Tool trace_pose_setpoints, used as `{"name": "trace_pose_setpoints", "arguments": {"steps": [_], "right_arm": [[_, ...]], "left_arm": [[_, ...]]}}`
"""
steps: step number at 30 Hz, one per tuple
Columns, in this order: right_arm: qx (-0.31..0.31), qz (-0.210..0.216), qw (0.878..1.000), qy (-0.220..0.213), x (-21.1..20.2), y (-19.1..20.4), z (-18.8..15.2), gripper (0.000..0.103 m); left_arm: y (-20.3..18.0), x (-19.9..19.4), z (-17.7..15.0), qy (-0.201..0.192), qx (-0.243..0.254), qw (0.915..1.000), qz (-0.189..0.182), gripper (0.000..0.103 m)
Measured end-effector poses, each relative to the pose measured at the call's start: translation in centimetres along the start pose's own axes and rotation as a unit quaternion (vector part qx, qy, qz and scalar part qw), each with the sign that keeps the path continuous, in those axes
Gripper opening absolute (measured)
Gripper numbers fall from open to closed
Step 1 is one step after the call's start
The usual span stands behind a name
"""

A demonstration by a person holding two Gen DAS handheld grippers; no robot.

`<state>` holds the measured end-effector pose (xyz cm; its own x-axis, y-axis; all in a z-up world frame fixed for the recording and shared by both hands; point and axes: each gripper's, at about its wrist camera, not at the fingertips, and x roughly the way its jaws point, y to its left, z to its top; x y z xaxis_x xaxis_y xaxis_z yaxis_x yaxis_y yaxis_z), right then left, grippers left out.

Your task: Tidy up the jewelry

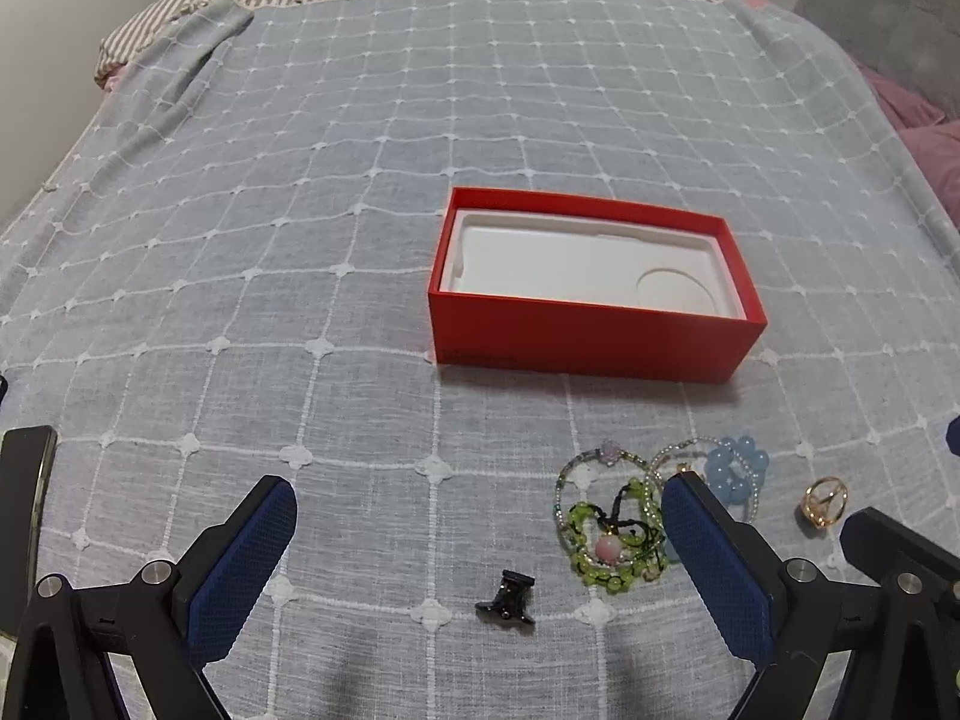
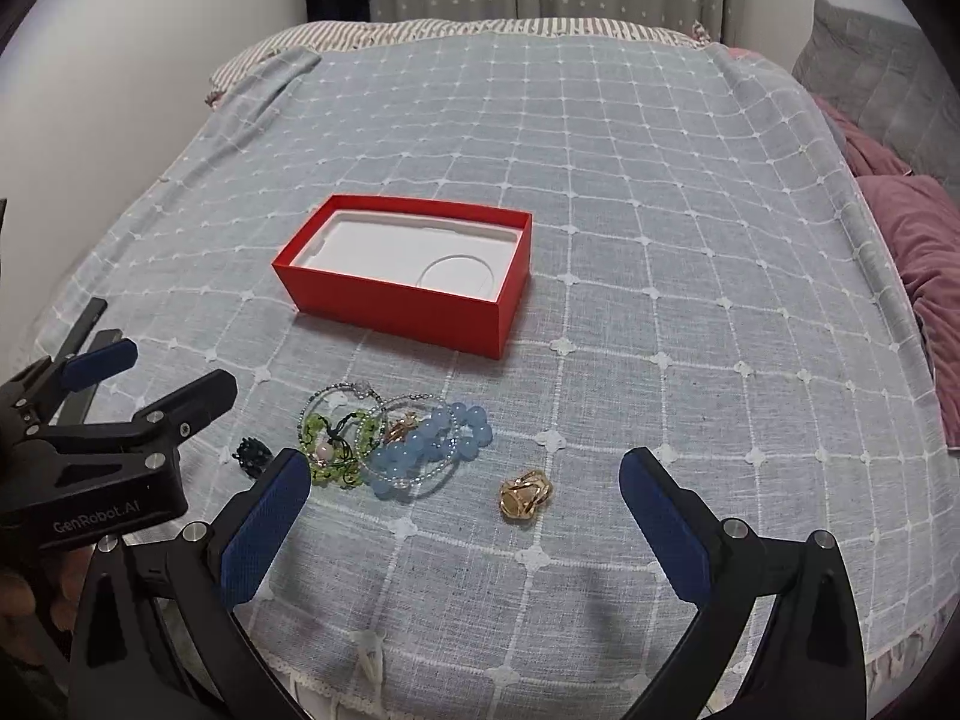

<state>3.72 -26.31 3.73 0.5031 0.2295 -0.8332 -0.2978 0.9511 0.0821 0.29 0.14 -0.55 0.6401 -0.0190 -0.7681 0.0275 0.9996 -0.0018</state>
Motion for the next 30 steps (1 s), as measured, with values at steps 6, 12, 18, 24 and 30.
{"name": "trace_pose_setpoints", "arguments": {"steps": [6,12,18,24,30], "right_arm": [[-0.015,-0.009,1.000,-0.001,0.1,0.9,-0.3,0.103],[-0.031,-0.020,0.999,-0.010,0.0,1.3,-0.4,0.103],[-0.024,-0.010,0.999,-0.025,0.1,1.3,-0.5,0.103],[-0.036,-0.012,0.999,-0.020,0.0,1.6,-0.5,0.103],[-0.039,-0.016,0.999,-0.006,0.5,1.7,-0.6,0.103]], "left_arm": [[0.2,0.3,0.0,-0.003,-0.002,0.9999,-0.010,0.098],[0.2,0.7,0.0,-0.003,-0.007,0.9998,-0.020,0.098],[0.2,0.8,0.0,-0.004,-0.007,0.9998,-0.020,0.097],[0.2,0.9,0.0,0.006,0.002,0.9998,-0.017,0.096],[0.5,1.2,0.0,0.044,-0.008,0.9986,-0.027,0.096]]}}
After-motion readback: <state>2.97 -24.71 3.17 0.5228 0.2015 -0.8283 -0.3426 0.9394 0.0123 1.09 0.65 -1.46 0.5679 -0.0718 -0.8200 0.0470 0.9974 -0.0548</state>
